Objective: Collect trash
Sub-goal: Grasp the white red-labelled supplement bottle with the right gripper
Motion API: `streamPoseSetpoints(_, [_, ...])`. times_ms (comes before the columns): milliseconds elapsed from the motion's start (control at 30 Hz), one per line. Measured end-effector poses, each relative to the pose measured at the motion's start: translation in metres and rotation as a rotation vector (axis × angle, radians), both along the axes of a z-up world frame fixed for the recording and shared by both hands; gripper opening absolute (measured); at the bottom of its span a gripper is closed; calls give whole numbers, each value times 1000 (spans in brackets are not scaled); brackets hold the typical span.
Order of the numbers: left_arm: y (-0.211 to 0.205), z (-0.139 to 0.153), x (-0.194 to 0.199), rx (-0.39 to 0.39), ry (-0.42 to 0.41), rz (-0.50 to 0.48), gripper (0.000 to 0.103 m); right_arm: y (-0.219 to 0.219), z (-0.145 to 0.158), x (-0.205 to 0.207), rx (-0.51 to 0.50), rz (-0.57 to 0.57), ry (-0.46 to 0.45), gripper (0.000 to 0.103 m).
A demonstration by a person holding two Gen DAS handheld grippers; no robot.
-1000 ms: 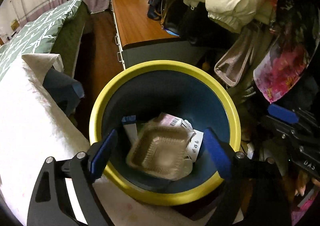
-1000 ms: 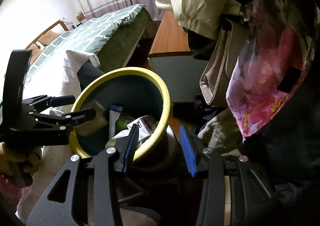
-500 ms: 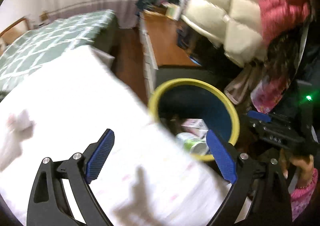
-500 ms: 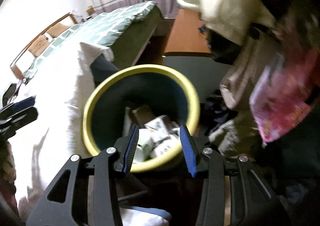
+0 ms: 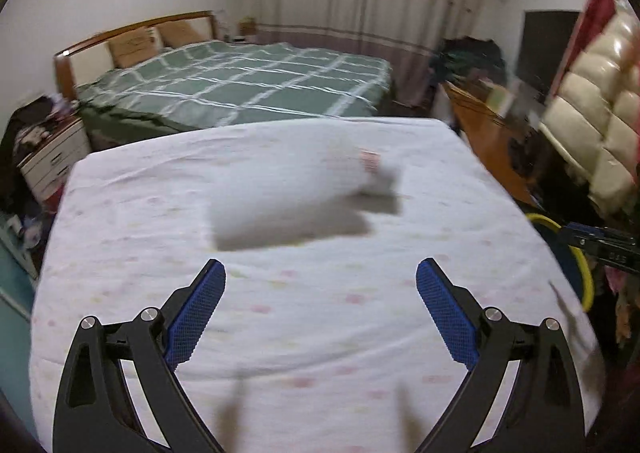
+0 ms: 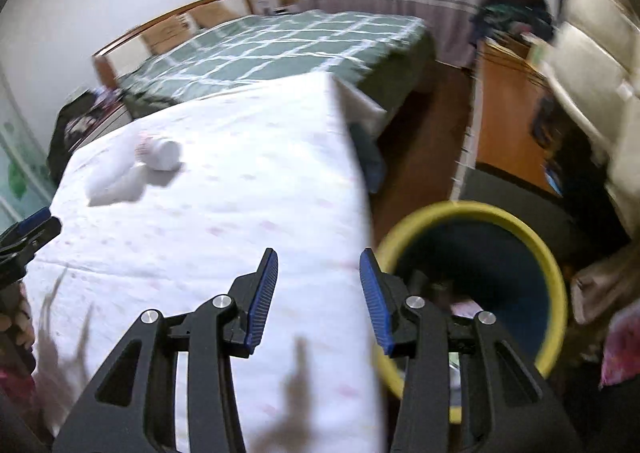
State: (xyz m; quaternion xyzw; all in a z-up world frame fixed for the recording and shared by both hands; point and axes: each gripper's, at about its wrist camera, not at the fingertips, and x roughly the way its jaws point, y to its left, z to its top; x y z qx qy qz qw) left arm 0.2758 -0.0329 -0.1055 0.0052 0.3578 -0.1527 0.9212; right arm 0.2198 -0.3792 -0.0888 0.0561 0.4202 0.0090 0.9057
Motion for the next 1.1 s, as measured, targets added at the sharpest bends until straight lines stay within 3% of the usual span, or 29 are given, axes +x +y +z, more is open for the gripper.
streamPoseSetpoints(100, [27, -8, 9, 16, -14, 52, 95, 32, 1, 31, 12, 72, 2, 41])
streamPoseSetpoints(167, [37, -15, 14, -14, 8, 63, 95, 54, 0, 52, -6, 126, 6, 41])
streamPoseSetpoints(333, [38, -21, 19, -26, 25, 53, 95, 97, -7, 94, -53, 256, 16, 41])
streamPoseSetpoints(400, [40, -20, 19, -36, 25, 53, 95, 108, -8, 102, -77, 287, 0, 53])
streamPoseSetpoints(467, [41, -19, 18, -32, 17, 61, 95, 120, -12, 115, -100, 323, -7, 57])
streamPoseSetpoints(533, [41, -19, 16, -20, 11, 69, 95, 126, -14, 125, -114, 342, -10, 57])
streamPoseSetpoints(700, [35, -19, 13, -15, 17, 59, 95, 139, -20, 148, -145, 391, -12, 69])
streamPoseSetpoints(1100, [23, -21, 8, -14, 25, 25, 95, 159, -36, 182, -161, 526, -6, 71])
